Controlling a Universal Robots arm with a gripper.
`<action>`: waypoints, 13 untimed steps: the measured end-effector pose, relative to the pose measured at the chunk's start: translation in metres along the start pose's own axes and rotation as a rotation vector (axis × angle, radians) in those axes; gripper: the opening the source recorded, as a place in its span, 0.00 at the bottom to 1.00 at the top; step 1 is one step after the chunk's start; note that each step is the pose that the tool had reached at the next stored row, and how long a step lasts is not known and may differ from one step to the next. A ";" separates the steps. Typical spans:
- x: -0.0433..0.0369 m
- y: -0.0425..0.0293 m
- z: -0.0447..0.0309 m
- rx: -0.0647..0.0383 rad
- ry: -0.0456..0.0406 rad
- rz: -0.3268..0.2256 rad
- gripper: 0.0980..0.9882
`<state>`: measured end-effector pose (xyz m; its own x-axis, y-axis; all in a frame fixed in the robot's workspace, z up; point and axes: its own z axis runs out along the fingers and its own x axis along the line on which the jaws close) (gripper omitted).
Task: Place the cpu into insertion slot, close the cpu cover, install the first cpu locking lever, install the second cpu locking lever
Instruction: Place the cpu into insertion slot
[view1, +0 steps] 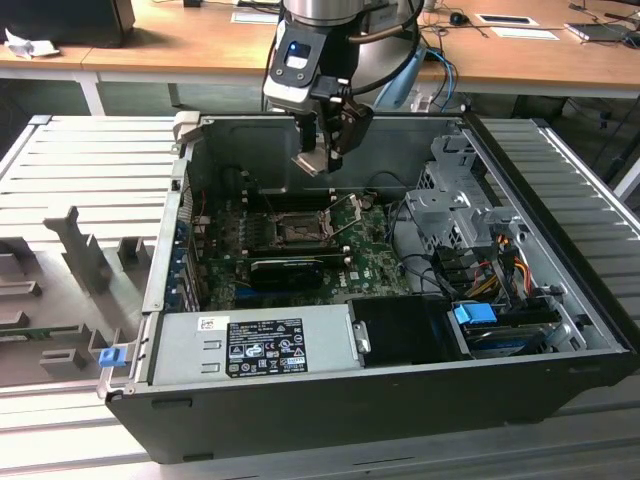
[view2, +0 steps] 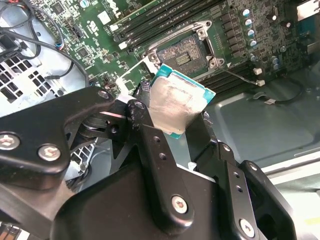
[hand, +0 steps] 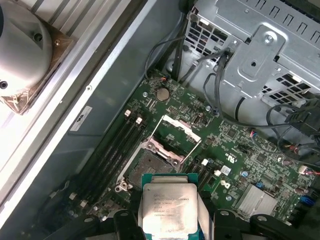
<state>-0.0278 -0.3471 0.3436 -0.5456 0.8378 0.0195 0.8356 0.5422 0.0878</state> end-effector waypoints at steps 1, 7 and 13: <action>0.0000 0.0000 0.0001 0.000 -0.0002 0.003 0.48; 0.0000 0.0000 0.0007 -0.001 -0.0018 0.021 0.48; 0.0000 -0.0001 0.0011 -0.001 -0.0033 0.039 0.48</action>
<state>-0.0278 -0.3471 0.3425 -0.5124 0.8585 0.0197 0.8562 0.5090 0.0879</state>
